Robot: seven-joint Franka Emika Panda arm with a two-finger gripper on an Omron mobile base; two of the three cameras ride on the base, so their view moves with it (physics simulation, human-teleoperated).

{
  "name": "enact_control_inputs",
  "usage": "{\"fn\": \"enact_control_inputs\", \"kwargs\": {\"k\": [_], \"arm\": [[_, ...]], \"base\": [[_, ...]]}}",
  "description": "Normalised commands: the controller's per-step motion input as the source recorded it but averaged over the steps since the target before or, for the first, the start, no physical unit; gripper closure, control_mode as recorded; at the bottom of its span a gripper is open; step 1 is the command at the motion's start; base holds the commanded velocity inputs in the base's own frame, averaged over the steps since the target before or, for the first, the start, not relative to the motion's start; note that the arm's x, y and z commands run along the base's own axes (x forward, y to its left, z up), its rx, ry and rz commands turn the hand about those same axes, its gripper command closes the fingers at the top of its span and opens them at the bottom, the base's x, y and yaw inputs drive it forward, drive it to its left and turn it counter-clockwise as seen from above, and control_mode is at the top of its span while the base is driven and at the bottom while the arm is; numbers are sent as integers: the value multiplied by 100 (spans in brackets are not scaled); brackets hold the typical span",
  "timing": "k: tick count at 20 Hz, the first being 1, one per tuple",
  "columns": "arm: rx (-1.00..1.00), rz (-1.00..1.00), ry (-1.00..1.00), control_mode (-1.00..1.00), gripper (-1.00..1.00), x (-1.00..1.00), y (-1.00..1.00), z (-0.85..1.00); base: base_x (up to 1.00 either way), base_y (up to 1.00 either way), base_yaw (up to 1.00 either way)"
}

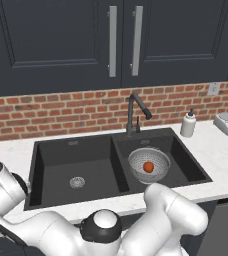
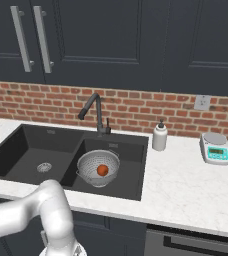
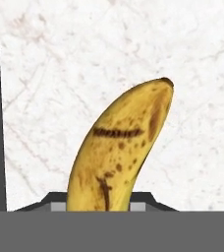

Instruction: Put the colander in the sink, put the banana, orange in the colander, and turn on the sink faucet and pour water over the colander.

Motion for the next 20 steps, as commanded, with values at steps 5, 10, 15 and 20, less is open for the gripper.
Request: {"fn": "enact_control_inputs", "kwargs": {"k": [5, 10, 15, 20], "arm": [[1, 0, -9, -100, 100, -31, -23, -5], [6, 0, -5, -100, 100, -31, -49, 7], [10, 0, -2, -100, 100, -19, -61, 46], [4, 0, 0, -100, 100, -6, -49, 73]], "base": [[0, 0, 0], [0, 0, 0], [0, 0, 0], [0, 0, 0]]}}
